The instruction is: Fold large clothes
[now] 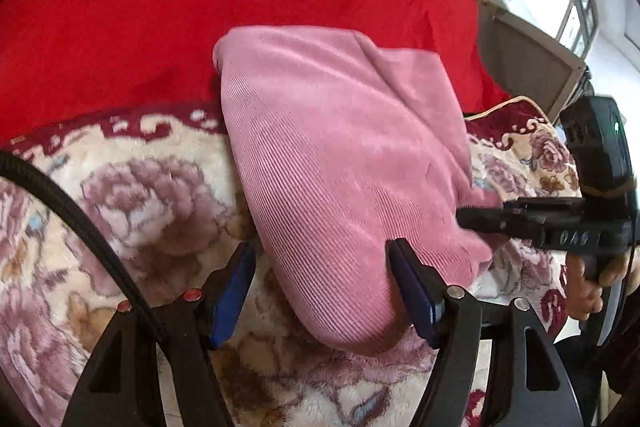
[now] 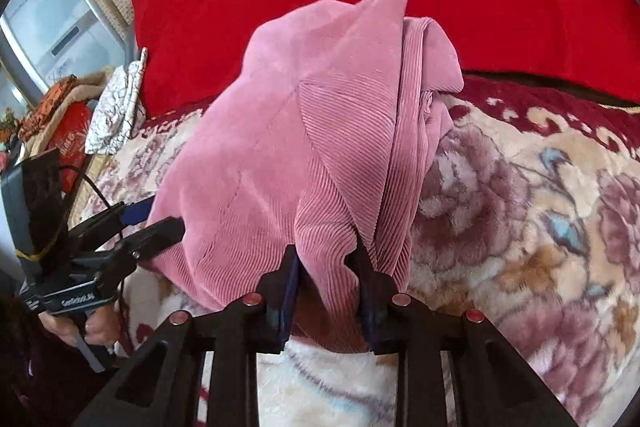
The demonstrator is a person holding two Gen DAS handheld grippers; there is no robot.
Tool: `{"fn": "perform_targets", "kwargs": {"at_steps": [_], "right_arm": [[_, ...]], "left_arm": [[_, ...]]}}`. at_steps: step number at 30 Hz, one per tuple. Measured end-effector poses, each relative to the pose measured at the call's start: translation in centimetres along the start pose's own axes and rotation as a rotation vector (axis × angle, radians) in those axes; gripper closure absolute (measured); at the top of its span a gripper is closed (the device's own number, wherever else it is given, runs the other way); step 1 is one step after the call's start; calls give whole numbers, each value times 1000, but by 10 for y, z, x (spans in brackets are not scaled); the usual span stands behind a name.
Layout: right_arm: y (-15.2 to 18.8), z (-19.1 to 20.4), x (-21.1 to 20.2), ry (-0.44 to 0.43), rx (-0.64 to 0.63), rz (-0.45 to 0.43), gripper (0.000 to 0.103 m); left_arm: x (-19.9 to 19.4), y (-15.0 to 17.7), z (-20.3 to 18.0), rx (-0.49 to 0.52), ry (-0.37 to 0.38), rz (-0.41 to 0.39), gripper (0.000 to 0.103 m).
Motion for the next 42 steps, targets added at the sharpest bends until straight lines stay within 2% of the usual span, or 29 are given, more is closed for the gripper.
{"fn": "perform_targets", "kwargs": {"at_steps": [2,6,10,12,14,16,17,19,20,25,28,33,35,37,38,39,42], "right_arm": [[-6,-3,-4,-10,15,33,74],[-27,11,-29,-46,1,97,71],[-81,25,-50,-77,-20,-54,70],[-108,22,-39,-51,-2,-97,70],[-121,17,-16,-48,25,-89,70],[-128,2,19,34,38,-74,70],[-125,-11,39,82,45,-51,72],[-108,-33,79,101,103,36,74],[-107,-36,81,98,114,12,75],[-111,-14,39,98,66,-42,73],[-107,3,-4,64,39,-102,73],[-74,23,-49,52,-23,-148,73],[-56,23,-43,65,-35,-123,73],[-31,9,-14,130,-21,-45,72],[-21,3,-3,125,1,-35,69],[-18,-1,0,97,33,-83,68],[-17,-1,-2,102,33,-109,68]], "left_arm": [[1,1,2,-20,7,8,30],[-3,-2,0,16,-14,-14,30],[-3,-4,0,11,-11,-16,30],[-3,-4,-4,42,-20,-23,30],[-4,-5,-6,69,-26,-30,30],[-4,-5,-7,83,-26,-34,30],[-4,-6,-7,83,-20,-35,30],[-3,-6,-8,71,-9,-38,30],[-3,-6,-8,74,-13,-40,30],[-7,-5,-8,99,-38,-51,30],[-11,-4,-9,106,-57,-60,30],[-14,-4,-11,122,-85,-72,30],[-15,-4,-14,133,-98,-77,30],[-17,-3,-17,142,-98,-79,30],[-16,-3,-17,147,-100,-79,30],[-17,-3,-18,151,-107,-85,30],[-16,-3,-18,162,-112,-88,30]]}}
Point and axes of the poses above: each gripper's, at about its wrist camera, not at the fingertips, and x roughly the way its jaws point, z to its left, y to its underside, the point moved 7 cm from there along x, roughly the way its jaws point, and after that the axes turned 12 degrees about -z, right-handed, at the moved point
